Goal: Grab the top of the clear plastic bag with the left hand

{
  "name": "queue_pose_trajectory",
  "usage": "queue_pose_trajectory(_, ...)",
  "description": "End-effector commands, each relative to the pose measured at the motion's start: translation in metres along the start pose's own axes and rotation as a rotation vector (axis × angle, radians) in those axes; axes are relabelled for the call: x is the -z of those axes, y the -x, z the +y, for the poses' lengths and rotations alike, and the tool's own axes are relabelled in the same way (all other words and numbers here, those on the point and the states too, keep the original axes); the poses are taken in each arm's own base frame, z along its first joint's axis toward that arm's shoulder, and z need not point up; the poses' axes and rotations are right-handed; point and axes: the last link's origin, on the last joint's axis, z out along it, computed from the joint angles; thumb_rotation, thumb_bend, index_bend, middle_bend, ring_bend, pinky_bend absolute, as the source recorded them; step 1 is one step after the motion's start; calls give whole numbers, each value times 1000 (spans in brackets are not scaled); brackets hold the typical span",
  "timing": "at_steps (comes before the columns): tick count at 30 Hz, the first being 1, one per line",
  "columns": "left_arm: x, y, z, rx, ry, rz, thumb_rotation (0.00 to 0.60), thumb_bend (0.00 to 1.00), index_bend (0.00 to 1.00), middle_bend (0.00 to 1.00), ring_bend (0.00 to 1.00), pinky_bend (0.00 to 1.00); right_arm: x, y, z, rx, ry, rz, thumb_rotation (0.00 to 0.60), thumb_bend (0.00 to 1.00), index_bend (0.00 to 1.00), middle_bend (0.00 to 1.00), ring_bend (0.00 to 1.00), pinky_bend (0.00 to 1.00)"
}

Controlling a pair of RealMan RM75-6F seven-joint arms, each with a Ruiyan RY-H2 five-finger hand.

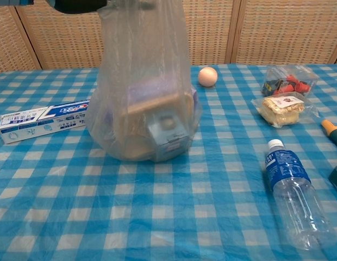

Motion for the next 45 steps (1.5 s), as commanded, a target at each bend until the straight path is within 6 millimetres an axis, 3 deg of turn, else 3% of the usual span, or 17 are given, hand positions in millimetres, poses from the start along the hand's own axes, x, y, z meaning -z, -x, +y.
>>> queue_pose_trajectory(1, -9, 9, 4, -6, 7, -19, 600, 24, 7, 0, 3, 0, -1, -1, 1, -2, 3, 2, 600, 0, 0, 0, 0, 0)
queue_pose_trajectory(17, -36, 36, 34, -144, 36, -38, 600, 25, 46, 1, 21, 0, -3, -2, 4, -7, 14, 4, 600, 0, 0, 0, 0, 0)
queue_pose_trajectory(21, -36, 36, 34, -235, 41, -6, 600, 24, 70, 19, 41, 0, -3, -3, 4, -10, 15, 6, 600, 0, 0, 0, 0, 0)
queue_pose_trajectory(33, -42, 33, 32, -277, 60, 61, 600, 28, 140, 103, 92, 0, -2, -3, 2, -10, 10, 5, 600, 0, 0, 0, 0, 0)
queue_pose_trajectory(38, -51, 37, 34, -217, 66, 47, 600, 42, 156, 104, 91, 0, -2, -2, 1, -6, 9, 6, 600, 0, 0, 0, 0, 0)
queue_pose_trajectory(41, -57, 45, 37, -81, 65, 13, 600, 41, 171, 123, 94, 0, -2, -1, 0, -1, 9, 4, 600, 0, 0, 0, 0, 0)
queue_pose_trajectory(45, -67, 50, 39, 70, 89, -10, 600, 3, 236, 233, 154, 0, -3, 0, -1, 5, 7, -1, 600, 0, 0, 0, 0, 0)
